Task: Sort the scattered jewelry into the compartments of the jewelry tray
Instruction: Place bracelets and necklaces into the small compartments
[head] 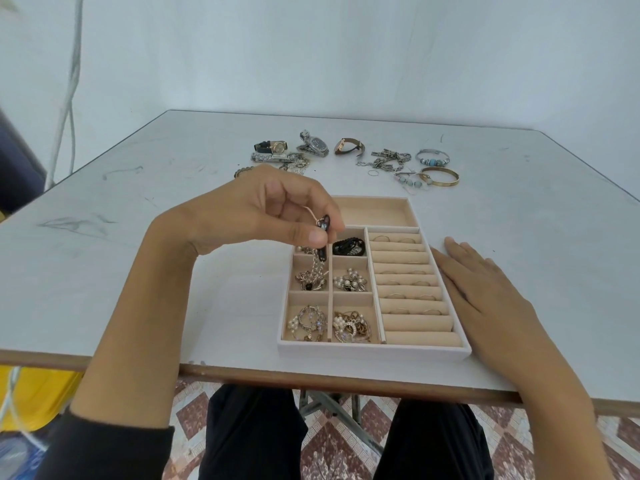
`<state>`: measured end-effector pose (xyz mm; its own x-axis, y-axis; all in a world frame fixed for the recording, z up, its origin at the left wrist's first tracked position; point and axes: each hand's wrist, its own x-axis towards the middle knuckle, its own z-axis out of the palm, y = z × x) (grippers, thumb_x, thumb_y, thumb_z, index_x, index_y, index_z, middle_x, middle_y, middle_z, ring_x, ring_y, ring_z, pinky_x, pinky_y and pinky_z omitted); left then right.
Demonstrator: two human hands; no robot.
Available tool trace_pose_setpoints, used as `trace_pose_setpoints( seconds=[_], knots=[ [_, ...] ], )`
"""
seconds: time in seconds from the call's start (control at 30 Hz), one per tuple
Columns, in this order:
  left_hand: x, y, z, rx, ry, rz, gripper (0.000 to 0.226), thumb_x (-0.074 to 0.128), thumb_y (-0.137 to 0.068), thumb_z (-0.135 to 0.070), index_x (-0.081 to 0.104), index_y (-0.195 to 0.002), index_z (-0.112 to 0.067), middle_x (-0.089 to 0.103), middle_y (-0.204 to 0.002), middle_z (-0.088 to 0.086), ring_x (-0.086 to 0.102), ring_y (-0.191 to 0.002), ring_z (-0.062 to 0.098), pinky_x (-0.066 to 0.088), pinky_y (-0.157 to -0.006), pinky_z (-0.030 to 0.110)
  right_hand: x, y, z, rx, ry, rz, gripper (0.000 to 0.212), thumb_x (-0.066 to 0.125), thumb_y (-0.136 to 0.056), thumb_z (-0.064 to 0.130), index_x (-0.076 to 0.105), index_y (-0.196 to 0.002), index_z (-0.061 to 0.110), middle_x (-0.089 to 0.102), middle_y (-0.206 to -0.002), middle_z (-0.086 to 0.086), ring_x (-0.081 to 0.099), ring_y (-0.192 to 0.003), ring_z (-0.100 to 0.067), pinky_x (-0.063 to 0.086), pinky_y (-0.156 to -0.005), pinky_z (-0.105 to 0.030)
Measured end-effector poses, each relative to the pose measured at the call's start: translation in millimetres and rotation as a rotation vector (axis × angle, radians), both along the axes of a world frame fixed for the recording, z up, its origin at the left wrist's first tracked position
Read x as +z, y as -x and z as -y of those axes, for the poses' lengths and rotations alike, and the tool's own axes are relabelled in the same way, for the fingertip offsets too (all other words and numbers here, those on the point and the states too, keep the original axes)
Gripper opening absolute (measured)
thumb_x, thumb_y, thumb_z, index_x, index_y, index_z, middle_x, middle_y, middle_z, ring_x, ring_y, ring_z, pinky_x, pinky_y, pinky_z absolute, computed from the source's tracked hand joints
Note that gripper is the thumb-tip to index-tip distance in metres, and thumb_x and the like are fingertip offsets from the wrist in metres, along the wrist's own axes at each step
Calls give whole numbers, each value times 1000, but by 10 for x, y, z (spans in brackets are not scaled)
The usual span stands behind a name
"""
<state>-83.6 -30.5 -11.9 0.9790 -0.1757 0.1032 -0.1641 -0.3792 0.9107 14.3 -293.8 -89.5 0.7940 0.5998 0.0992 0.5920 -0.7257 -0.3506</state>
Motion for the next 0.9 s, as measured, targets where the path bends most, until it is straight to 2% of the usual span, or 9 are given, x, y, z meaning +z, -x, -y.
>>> trace_pose_setpoints(
  seconds=[0.13, 0.23, 0.37, 0.43, 0.53, 0.63, 0.8, 0.9],
  knots=[
    [-10, -15, 4, 15, -15, -21, 18, 70, -73, -8, 73, -83, -24, 71, -79, -1, 66, -71, 10, 50, -69, 15, 5, 5, -1, 3, -6, 2, 64, 8, -86, 48, 24, -148, 40, 11, -159, 10, 3, -147, -5, -4, -114, -20],
    [-25, -30, 2, 22, -49, -28, 16, 72, -73, -11, 73, -83, -24, 69, -81, 6, 65, -71, 11, 50, -69, 16, 3, 4, 1, 4, 0, 1, 65, 7, -86, 49, 23, -148, 40, 11, -159, 10, 2, -147, -4, -4, -113, -19],
    [-49, -51, -18, -1, -104, -52, 15, 78, -73, -15, 72, -83, -25, 68, -82, 13, 66, -79, 19, 52, -83, 29, -6, -6, -4, 1, 1, 2, 65, 7, -86, 49, 22, -148, 40, 10, -159, 10, 2, -147, -4, -4, -114, -20],
    [-63, -60, -25, -4, -139, -48, 11, 75, -74, -19, 71, -84, -25, 69, -78, 11, 65, -83, 24, 49, -88, 27, -7, -4, -7, -1, -6, -3, 64, 7, -86, 49, 22, -147, 40, 11, -159, 10, 3, -147, -5, -3, -115, -21],
    [-70, -66, -43, 14, -170, -41, 12, 74, -74, -22, 71, -85, -21, 71, -74, 0, 63, -82, 17, 45, -84, 16, -7, -2, -2, 0, -9, 1, 65, 7, -86, 49, 23, -148, 40, 11, -159, 9, 4, -147, -5, -3, -115, -21],
    [-75, -72, -53, 27, -200, -43, 14, 76, -74, -22, 70, -87, -18, 70, -73, -6, 57, -75, 8, 41, -76, 20, -13, -8, 5, 0, -1, 0, 64, 6, -86, 49, 22, -148, 40, 10, -159, 10, 3, -147, -5, -3, -114, -20],
    [-91, -88, -44, 59, -215, -70, 16, 76, -71, -21, 71, -86, -18, 71, -75, 0, 59, -74, 8, 44, -72, 14, -19, -5, 2, 3, -7, 1, 63, 6, -87, 49, 22, -147, 41, 11, -159, 11, 2, -146, -4, -3, -114, -20],
    [-99, -91, -44, 61, -233, -84, 16, 81, -70, -23, 73, -84, -21, 72, -82, 4, 62, -78, 12, 45, -71, 15, -21, -6, 4, 2, -14, 5, 63, 7, -87, 49, 23, -148, 41, 12, -159, 10, 3, -146, -4, -3, -115, -21]
  ],
)
